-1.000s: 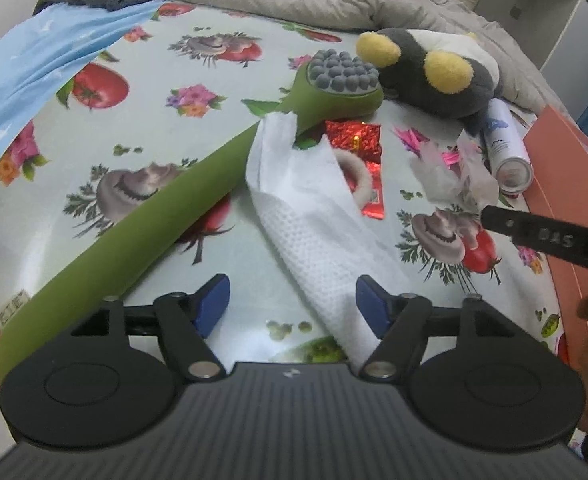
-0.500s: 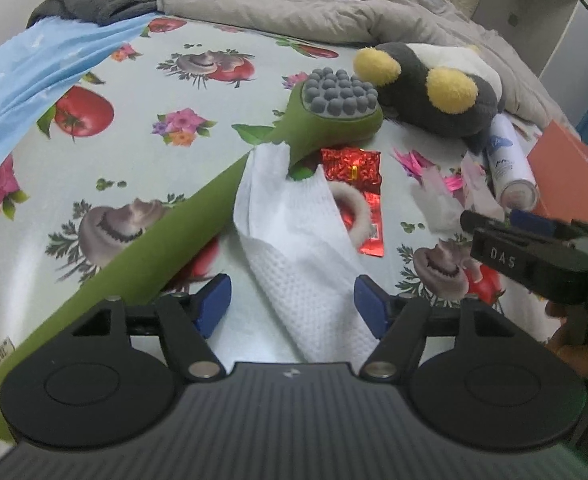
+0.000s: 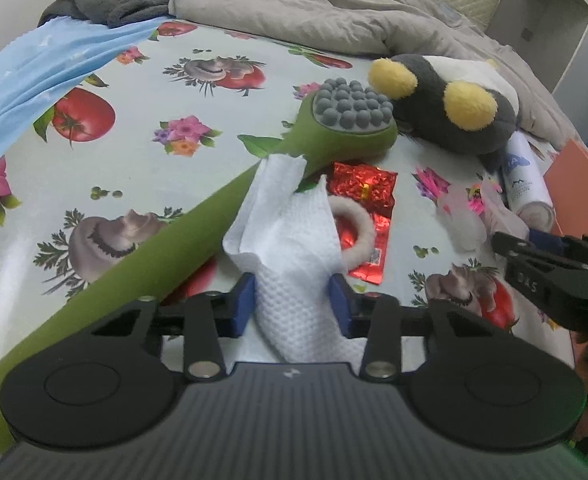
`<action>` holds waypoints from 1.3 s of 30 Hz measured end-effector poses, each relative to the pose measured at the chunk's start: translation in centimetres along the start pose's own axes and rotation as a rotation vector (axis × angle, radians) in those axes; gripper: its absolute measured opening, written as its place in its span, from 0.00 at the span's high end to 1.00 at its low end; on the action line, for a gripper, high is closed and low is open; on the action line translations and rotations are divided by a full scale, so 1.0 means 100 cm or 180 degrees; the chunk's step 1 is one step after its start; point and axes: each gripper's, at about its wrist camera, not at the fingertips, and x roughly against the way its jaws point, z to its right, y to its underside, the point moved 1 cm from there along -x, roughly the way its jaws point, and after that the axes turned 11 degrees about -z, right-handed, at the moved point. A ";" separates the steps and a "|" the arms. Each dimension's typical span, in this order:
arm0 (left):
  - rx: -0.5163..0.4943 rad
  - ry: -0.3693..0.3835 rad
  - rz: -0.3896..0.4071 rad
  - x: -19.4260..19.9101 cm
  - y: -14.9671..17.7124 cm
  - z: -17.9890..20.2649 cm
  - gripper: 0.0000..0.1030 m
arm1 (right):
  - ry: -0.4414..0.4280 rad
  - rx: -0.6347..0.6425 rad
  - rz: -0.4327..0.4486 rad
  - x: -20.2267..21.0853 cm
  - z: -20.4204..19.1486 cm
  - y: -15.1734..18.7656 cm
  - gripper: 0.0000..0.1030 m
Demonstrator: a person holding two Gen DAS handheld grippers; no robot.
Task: Organize soft objects
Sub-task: 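Close the left tool on the white cloth while the right tool grips the white paper, then carry the cloth in the left tool and the paper in the right tool over the box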
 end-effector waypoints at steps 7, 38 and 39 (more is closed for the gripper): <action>0.0134 0.0126 -0.0100 0.005 -0.007 -0.006 0.90 | -0.0025 -0.0028 -0.0075 0.010 0.003 -0.003 0.83; -0.0278 0.0215 0.0038 0.111 0.059 0.005 0.91 | -0.0544 -0.0588 -0.0091 0.119 -0.002 0.070 0.86; -0.0294 0.0208 0.0041 0.113 0.060 0.006 0.91 | -0.0577 -0.0608 -0.0106 0.120 -0.002 0.072 0.86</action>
